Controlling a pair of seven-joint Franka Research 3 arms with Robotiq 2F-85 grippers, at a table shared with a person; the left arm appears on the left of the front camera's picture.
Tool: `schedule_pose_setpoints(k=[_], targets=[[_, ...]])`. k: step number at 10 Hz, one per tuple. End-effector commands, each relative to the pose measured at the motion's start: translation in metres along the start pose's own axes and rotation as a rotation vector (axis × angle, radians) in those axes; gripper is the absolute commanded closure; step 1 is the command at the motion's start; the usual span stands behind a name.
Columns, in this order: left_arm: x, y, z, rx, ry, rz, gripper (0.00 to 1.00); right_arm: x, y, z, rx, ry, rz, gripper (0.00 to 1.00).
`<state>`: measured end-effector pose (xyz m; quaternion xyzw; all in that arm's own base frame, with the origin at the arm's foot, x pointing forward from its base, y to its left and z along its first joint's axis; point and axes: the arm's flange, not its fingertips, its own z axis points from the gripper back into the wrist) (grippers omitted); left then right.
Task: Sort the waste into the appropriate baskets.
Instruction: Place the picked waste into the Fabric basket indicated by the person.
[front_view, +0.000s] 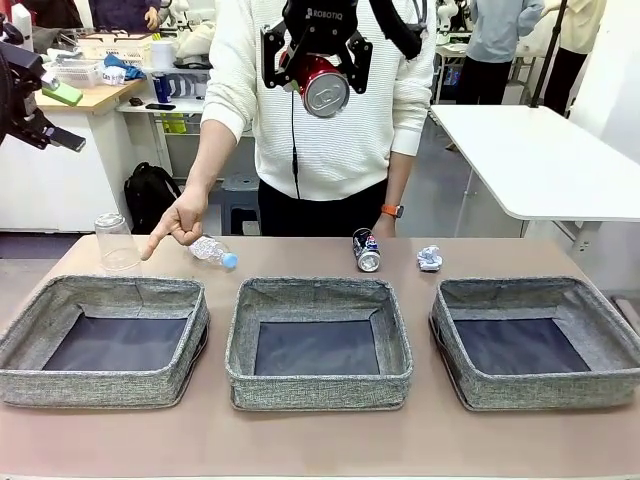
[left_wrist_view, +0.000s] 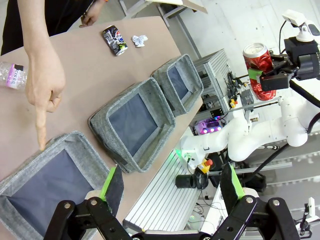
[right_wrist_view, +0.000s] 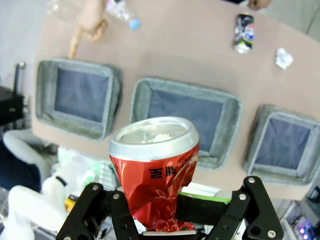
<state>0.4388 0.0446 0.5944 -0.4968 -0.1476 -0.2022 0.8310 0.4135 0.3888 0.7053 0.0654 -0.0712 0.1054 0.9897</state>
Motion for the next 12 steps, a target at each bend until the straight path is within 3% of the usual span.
schedule_pose_setpoints(k=[1, 3, 4, 7, 9, 11, 12], targets=[[0.0, -0.002, 0.0, -0.007, -0.002, -0.006, 0.0, 0.0, 0.0, 0.001, 0.009, -0.005, 0.005, 1.0], [0.0, 0.0, 0.0, 0.0, 0.0, 0.0, 0.0, 0.0, 0.0, 0.001, 0.009, -0.005, 0.005, 1.0], [-0.004, -0.002, 0.006, -0.007, 0.089, -0.043, 0.0, 0.0, 0.0, 0.0, 0.0, 0.0, 0.0, 1.0], [-0.037, 0.016, 0.062, 0.116, 0.154, -0.005, 0.0, -0.023, 0.04, -0.046, 0.054, -0.027, 0.215, 1.0], [-0.064, 0.033, 0.109, 0.195, 0.12, 0.053, 0.0, -0.032, 0.09, -0.083, 0.133, -0.026, 0.419, 1.0], [-0.095, 0.044, 0.151, 0.189, 0.007, 0.116, 0.0, -0.026, 0.143, -0.132, 0.072, -0.024, 0.589, 1.0], [-0.104, 0.047, 0.164, 0.198, -0.055, 0.132, 0.0, -0.023, 0.16, -0.149, 0.084, -0.068, 0.642, 1.0]])
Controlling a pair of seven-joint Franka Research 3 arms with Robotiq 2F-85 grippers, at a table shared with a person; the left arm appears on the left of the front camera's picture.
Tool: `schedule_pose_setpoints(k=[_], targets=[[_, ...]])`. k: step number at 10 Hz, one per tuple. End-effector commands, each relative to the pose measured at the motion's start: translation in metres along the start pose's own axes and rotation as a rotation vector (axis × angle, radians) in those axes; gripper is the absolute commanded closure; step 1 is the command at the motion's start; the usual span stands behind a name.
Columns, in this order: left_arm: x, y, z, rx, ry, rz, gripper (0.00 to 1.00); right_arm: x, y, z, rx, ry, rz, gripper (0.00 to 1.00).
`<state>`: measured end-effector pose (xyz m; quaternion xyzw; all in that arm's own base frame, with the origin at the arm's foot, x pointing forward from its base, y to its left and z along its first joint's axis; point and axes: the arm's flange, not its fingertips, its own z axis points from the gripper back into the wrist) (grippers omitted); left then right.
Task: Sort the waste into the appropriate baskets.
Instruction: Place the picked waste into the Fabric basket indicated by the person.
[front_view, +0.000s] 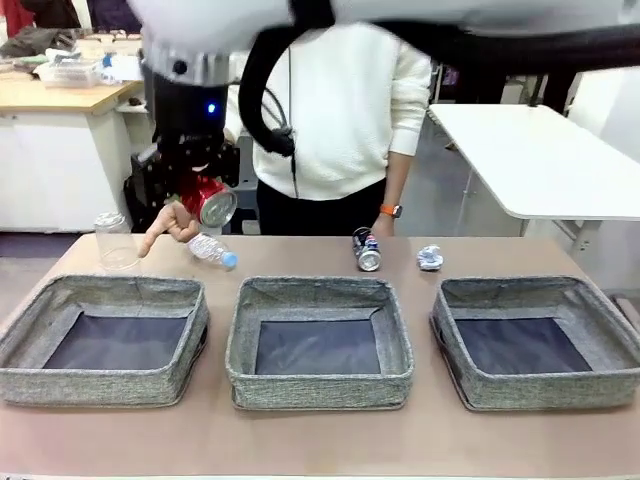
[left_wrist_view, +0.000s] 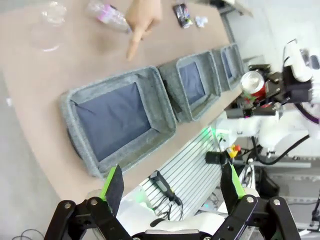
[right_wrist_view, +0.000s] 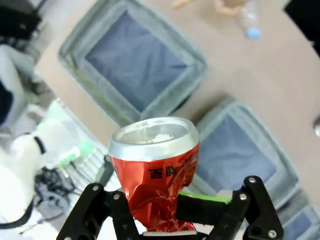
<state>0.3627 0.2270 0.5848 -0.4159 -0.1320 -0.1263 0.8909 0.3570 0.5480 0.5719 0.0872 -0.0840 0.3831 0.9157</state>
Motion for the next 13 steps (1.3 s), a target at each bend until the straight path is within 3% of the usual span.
schedule_pose_setpoints(k=[1, 2, 3, 6, 7, 9, 11, 13], targets=[[-0.006, 0.011, 0.012, -0.005, -0.112, 0.049, 0.0, 0.032, 0.005, -0.024, 0.019, -0.074, 0.114, 1.0], [-0.01, 0.019, 0.013, 0.022, -0.155, 0.098, 0.0, 0.034, 0.012, -0.036, 0.046, -0.109, 0.11, 1.0], [-0.01, 0.009, 0.014, 0.005, -0.048, 0.027, 0.0, 0.012, 0.009, -0.026, 0.004, -0.016, 0.058, 1.0], [-0.01, 0.009, 0.014, 0.005, -0.048, 0.027, 0.0, 0.024, 0.011, -0.042, 0.021, -0.037, 0.077, 1.0], [-0.01, 0.009, 0.014, 0.005, -0.048, 0.027, 0.0, 0.033, 0.028, -0.061, 0.008, -0.097, 0.224, 1.0], [-0.01, 0.009, 0.014, 0.005, -0.048, 0.027, 0.0, 0.054, 0.049, -0.105, 0.106, -0.247, 0.361, 1.0], [-0.01, 0.009, 0.014, 0.005, -0.048, 0.027, 0.0, 0.053, 0.059, -0.131, 0.204, -0.31, 0.429, 1.0], [-0.01, 0.009, 0.014, 0.005, -0.048, 0.027, 0.0, 0.051, 0.06, -0.131, 0.143, -0.36, 0.464, 1.0]])
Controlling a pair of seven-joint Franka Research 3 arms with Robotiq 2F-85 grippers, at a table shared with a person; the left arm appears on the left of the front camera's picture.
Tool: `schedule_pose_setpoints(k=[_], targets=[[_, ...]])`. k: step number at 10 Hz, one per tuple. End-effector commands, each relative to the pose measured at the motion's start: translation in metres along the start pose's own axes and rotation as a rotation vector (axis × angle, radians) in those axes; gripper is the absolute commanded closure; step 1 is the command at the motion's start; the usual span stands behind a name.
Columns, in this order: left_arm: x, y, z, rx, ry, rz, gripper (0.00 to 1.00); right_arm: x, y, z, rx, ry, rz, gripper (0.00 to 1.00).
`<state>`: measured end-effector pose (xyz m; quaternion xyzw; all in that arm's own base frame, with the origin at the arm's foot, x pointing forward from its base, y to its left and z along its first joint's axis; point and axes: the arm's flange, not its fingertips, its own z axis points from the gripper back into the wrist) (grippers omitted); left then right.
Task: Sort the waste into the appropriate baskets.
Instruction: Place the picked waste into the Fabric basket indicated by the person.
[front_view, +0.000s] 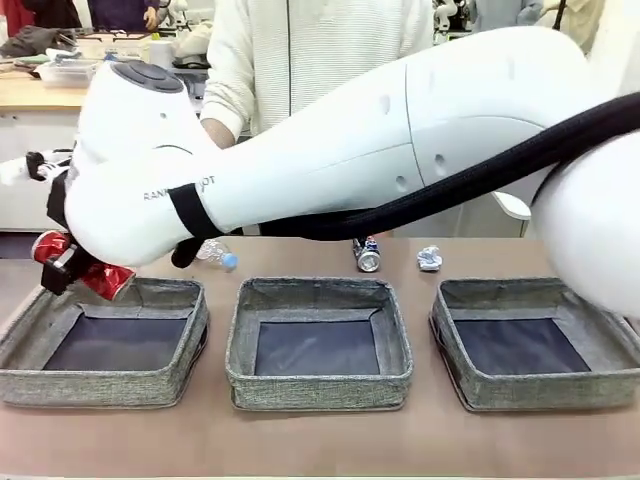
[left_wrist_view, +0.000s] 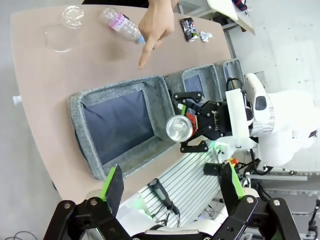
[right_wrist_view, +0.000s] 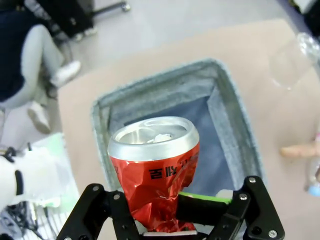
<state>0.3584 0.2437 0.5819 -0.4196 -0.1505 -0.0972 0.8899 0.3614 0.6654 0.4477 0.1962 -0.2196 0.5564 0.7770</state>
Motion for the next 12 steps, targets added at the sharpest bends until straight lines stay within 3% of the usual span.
schedule_pose_setpoints(k=[1, 3, 4, 5, 6, 8, 9, 11, 12], targets=[[-0.0026, -0.0023, 0.0021, 0.0, 0.01, -0.01, 0.0, -0.0032, -0.0053, 0.0181, -0.052, -0.001, 0.025, 1.0], [-0.0026, -0.0023, 0.0021, 0.0, 0.01, -0.01, 0.0, -0.0044, -0.0055, 0.0145, -0.023, 0.005, 0.02, 1.0], [-0.0026, -0.0023, 0.0021, 0.0, 0.01, -0.01, 0.0, -0.0052, -0.005, 0.0138, -0.021, 0.03, 0.028, 0.44], [-0.0026, -0.0023, 0.0021, 0.0, 0.01, -0.01, 0.0, -0.006, -0.005, 0.014, -0.02, 0.035, 0.03, 0.41], [-0.0026, -0.0023, 0.0021, 0.0, 0.01, -0.01, 0.0, -0.0061, -0.0055, 0.0142, -0.015, 0.037, 0.029, 0.0], [-0.0026, -0.0023, 0.0021, 0.0, 0.01, -0.01, 0.0, -0.0067, -0.0054, 0.0134, -0.016, 0.041, 0.032, 0.0], [-0.0026, -0.0023, 0.0021, 0.0, 0.01, -0.01, 0.0, -0.0071, -0.0058, 0.0136, -0.016, 0.041, 0.029, 0.21], [-0.0026, -0.0023, 0.0021, 0.0, 0.01, -0.01, 0.0, -0.0077, -0.0061, 0.0137, -0.014, 0.04, 0.03, 0.0], [-0.0026, -0.0023, 0.0021, 0.0, 0.01, -0.01, 0.0, -0.0074, -0.0066, 0.014, -0.012, 0.042, 0.031, 0.0]])
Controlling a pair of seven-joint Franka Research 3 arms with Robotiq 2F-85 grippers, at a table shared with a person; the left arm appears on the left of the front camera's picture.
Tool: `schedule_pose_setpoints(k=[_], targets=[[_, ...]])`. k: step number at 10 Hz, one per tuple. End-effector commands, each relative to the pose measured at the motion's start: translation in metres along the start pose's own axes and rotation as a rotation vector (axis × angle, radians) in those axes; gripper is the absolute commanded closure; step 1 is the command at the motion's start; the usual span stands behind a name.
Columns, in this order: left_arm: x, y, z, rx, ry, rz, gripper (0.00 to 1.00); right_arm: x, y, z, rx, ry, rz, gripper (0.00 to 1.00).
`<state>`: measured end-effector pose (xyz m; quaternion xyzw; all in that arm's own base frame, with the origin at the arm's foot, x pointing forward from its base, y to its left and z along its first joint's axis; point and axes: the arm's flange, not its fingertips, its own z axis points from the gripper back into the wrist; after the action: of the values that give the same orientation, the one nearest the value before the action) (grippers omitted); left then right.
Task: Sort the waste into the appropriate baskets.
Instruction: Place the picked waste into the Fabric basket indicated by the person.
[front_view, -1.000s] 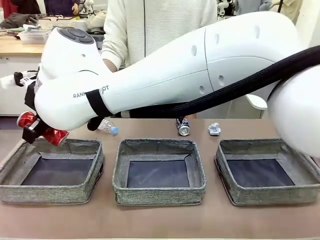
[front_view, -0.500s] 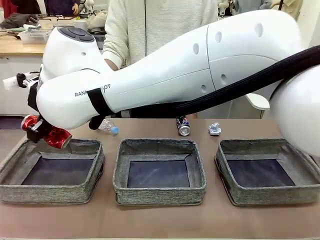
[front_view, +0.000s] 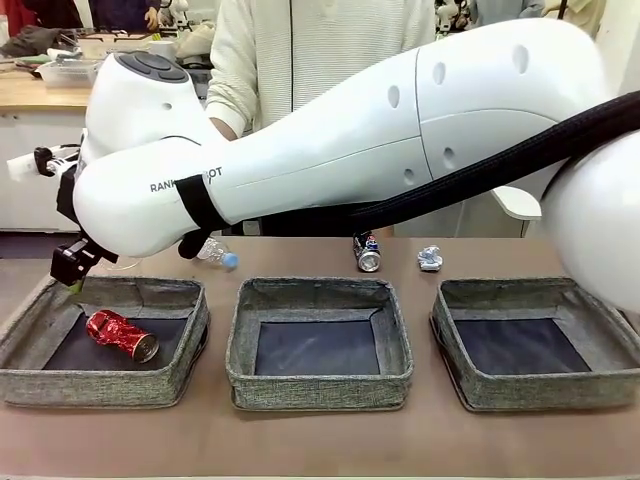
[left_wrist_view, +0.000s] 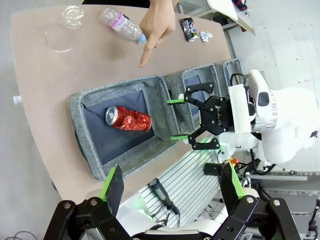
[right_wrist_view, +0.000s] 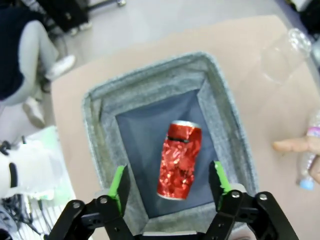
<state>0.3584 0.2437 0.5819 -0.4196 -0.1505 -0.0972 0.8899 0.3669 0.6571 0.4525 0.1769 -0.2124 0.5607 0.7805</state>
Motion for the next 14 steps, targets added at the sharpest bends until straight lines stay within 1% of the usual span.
schedule_pose_setpoints(k=[1, 3, 4, 5, 6, 7, 8, 9, 10, 11, 12, 13, 14], targets=[[-0.003, -0.002, 0.002, 0.0, 0.01, -0.01, 0.0, -0.006, 0.002, 0.006, 0.014, 0.011, 0.026, 0.0], [-0.003, -0.002, 0.002, 0.0, 0.01, -0.01, 0.0, -0.007, 0.0, 0.01, -0.001, 0.046, 0.0, 0.0], [-0.003, -0.002, 0.002, 0.0, 0.01, -0.01, 0.0, -0.009, -0.003, 0.016, -0.007, 0.06, -0.017, 0.0], [-0.003, -0.002, 0.002, 0.0, 0.01, -0.01, 0.0, -0.013, -0.007, 0.029, -0.025, 0.098, -0.05, 0.0], [-0.003, -0.002, 0.002, 0.0, 0.01, -0.01, 0.0, -0.019, -0.012, 0.057, -0.078, 0.152, -0.089, 0.0], [-0.003, -0.002, 0.002, 0.0, 0.01, -0.01, 0.0, -0.03, -0.015, 0.101, -0.17, 0.231, -0.173, 0.0], [-0.003, -0.002, 0.002, 0.0, 0.01, -0.01, 0.0, -0.047, -0.008, 0.15, -0.272, 0.302, -0.265, 0.0], [-0.003, -0.002, 0.002, 0.0, 0.01, -0.01, 0.0, -0.061, 0.006, 0.175, -0.295, 0.337, -0.289, 0.0], [-0.003, -0.002, 0.002, 0.0, 0.01, -0.01, 0.0, -0.074, 0.019, 0.186, -0.32, 0.371, -0.313, 0.0], [-0.003, -0.002, 0.002, 0.0, 0.01, -0.01, 0.0, -0.083, 0.035, 0.192, -0.326, 0.374, -0.348, 0.0], [-0.003, -0.002, 0.002, 0.0, 0.01, -0.01, 0.0, -0.076, 0.063, 0.193, -0.417, 0.461, -0.449, 0.0], [-0.003, -0.002, 0.002, 0.0, 0.01, -0.01, 0.0, -0.068, 0.016, 0.207, -0.327, 0.36, -0.307, 0.0], [-0.003, -0.002, 0.002, 0.0, 0.01, -0.01, 0.0, -0.068, 0.016, 0.207, -0.327, 0.36, -0.307, 0.0]])
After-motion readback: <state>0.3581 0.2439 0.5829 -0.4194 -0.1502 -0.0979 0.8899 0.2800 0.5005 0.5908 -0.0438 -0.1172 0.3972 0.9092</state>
